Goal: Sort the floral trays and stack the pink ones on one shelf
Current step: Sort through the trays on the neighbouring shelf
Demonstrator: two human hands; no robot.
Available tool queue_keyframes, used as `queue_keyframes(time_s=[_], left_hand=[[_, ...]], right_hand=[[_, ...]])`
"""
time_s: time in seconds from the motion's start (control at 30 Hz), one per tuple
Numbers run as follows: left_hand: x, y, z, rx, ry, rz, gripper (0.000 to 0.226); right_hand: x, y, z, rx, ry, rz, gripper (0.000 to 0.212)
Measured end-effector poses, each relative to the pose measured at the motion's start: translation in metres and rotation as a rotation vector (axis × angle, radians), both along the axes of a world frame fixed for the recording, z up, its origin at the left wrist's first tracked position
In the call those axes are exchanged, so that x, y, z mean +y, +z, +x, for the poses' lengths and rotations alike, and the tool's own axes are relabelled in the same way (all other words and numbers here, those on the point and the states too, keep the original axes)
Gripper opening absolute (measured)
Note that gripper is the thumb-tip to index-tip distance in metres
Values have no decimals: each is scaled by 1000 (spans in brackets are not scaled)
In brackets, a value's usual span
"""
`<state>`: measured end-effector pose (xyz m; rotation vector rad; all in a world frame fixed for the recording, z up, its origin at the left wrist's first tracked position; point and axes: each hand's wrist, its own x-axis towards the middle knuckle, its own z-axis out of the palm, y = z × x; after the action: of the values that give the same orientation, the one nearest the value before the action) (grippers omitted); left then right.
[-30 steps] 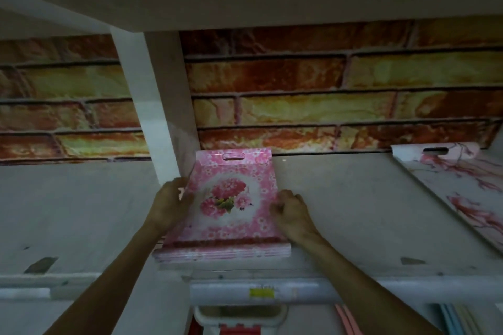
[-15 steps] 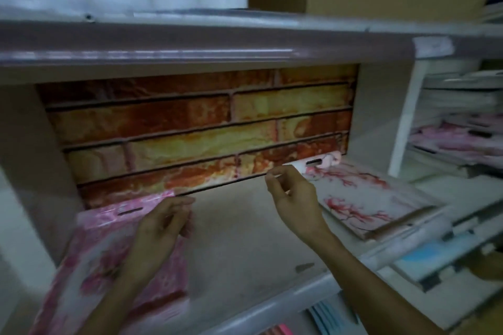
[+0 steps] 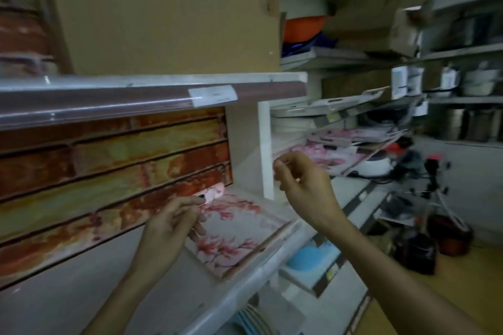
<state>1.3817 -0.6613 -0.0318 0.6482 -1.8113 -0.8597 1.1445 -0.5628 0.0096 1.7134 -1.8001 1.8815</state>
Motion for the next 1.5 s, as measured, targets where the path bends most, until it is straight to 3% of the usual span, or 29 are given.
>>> queue_keyframes(time_s=[0.33,0.57,0.77,0.97,1.27,1.37,1.5], left_hand=[[15,24,-189,17,-216,19,19],[-4,44,-282,16,-299,-40,19],[-29,59,-357,-10,-304,-129,15],[-68,87,-430,-9,-301,-251,17],[-123,84,-493,34,-328,-213,16],[-134,80,-503,24,-322,-175,16],[-141,77,-511,31,-308,-125,15]], right_hand=[[45,45,-168,50,-155,11,14],[36,60,-268,-212,-192,66,20],[-3,76,-343,-319,-228,52,20],[-63,98,-409,-627,-126,58,22],[-167,107,-494,-990,156,140,60],[-188,107,-505,-1107,272,130,57],[-202,110,-508,-1104,255,117,42]])
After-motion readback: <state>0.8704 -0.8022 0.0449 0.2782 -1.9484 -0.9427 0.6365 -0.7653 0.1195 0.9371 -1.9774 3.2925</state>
